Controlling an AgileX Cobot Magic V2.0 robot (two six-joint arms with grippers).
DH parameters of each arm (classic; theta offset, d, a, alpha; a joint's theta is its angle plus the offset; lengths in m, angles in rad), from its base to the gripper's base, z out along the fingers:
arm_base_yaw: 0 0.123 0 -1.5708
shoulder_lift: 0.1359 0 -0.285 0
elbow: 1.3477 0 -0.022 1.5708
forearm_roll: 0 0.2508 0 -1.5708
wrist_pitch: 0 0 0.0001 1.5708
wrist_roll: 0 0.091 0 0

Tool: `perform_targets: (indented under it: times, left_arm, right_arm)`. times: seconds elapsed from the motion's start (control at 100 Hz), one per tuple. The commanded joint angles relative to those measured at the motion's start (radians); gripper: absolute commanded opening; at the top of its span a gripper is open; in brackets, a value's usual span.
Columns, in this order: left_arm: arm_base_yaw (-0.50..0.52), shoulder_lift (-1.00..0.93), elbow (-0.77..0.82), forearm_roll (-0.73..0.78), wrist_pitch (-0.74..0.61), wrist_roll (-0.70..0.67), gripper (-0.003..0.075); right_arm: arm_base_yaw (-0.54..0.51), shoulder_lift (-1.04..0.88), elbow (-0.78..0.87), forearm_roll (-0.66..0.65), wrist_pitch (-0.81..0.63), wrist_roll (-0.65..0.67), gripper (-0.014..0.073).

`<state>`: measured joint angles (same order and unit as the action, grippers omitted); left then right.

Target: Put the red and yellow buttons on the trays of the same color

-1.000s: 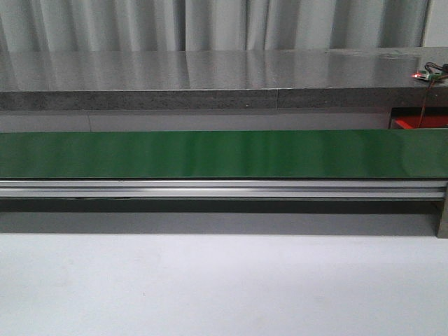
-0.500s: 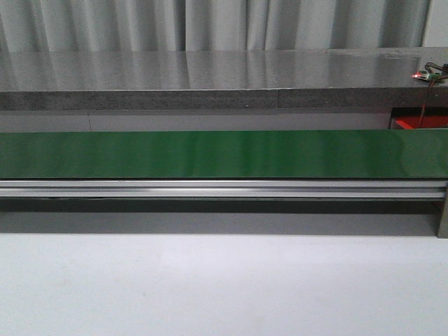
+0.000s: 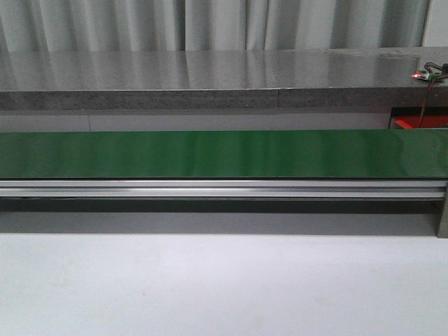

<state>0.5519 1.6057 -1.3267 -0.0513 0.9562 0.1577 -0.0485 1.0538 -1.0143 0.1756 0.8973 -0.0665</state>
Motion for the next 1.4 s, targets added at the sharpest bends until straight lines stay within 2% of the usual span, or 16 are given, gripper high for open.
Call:
perform_targets:
  times: [0.0,0.45,0.68,1.39]
  left_arm:
    - [0.023,-0.014,-0.035,0.005,-0.056,0.027,0.0547]
    - [0.148,0.103,-0.052,-0.03,-0.12,0.099,0.0547]
    - [0.149,0.141,-0.055,-0.046,-0.172,0.12,0.0547]
    - [0.116,0.287,-0.123,-0.09,-0.204,0.156,0.0533]
  right_arm:
    - [0.001,-0.02,-0.022,0.01,-0.041,-0.007,-0.0074]
    - [0.001,-0.02,-0.022,0.01,-0.041,-0.007,-0.0074]
    - [0.001,-0.02,-0.022,0.01,-0.041,-0.007,-0.0074]
    - [0.001,-0.02,-0.022,0.01,-0.041,-0.007,-0.0074]
